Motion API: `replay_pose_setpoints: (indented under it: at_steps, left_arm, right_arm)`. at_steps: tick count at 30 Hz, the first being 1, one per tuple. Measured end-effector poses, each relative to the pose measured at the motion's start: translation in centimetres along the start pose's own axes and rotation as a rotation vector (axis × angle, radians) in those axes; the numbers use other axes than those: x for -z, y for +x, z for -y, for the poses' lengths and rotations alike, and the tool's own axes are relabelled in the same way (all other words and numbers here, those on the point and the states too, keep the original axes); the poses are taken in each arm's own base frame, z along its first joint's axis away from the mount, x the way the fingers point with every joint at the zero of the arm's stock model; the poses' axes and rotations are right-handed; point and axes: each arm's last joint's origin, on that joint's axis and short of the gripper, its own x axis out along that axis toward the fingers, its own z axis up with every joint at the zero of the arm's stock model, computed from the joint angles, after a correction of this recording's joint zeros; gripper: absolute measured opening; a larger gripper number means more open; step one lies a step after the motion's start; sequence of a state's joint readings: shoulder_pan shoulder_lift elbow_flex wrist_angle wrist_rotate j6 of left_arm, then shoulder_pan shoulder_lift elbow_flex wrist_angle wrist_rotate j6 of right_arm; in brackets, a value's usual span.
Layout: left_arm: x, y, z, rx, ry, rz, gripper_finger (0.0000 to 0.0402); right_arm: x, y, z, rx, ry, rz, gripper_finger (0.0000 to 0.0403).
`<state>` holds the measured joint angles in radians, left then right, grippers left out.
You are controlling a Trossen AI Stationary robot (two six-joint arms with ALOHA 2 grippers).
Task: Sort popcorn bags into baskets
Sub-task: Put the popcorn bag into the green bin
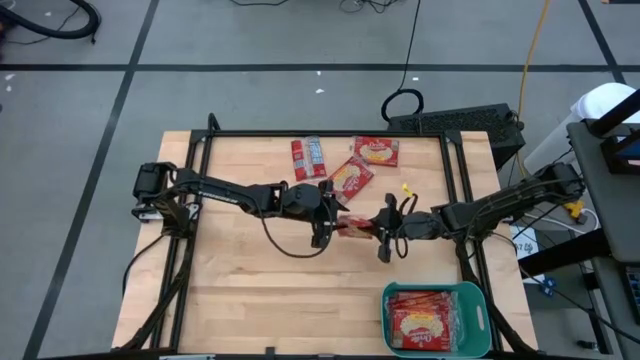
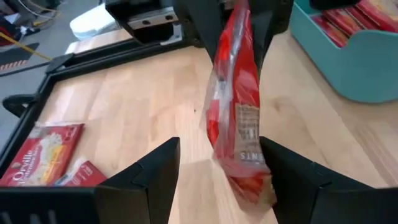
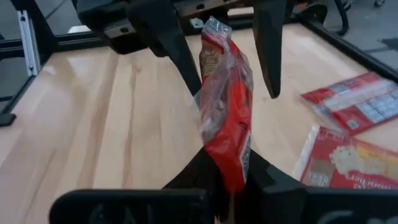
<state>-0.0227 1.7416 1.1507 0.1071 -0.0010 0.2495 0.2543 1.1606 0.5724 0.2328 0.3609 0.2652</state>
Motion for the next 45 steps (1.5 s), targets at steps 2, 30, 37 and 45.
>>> replay_pose_setpoints:
  at_steps: [2,30,37,45]
  left_arm:
    - [0.0,0.0,-0.2,-0.004,-0.010,-0.001,0.0211]
    - [-0.5,-7.3,-1.4,-0.032,-0.062,-0.059,0.0004]
    - [3.0,-12.8,-0.5,-0.086,-0.096,0.158,0.0002]
    - [8.3,-14.2,1.2,-0.135,-0.176,0.583,0.0002]
  right_arm:
    - [0.0,0.0,0.0,0.000,-0.020,-0.001,0.0015]
    - [-0.4,0.0,0.8,0.147,-0.058,0.047,0.0133]
    - [-1.5,0.0,0.6,0.127,-0.003,0.155,0.0167]
    - [-1.9,0.5,0.5,0.119,0.023,0.221,0.0169]
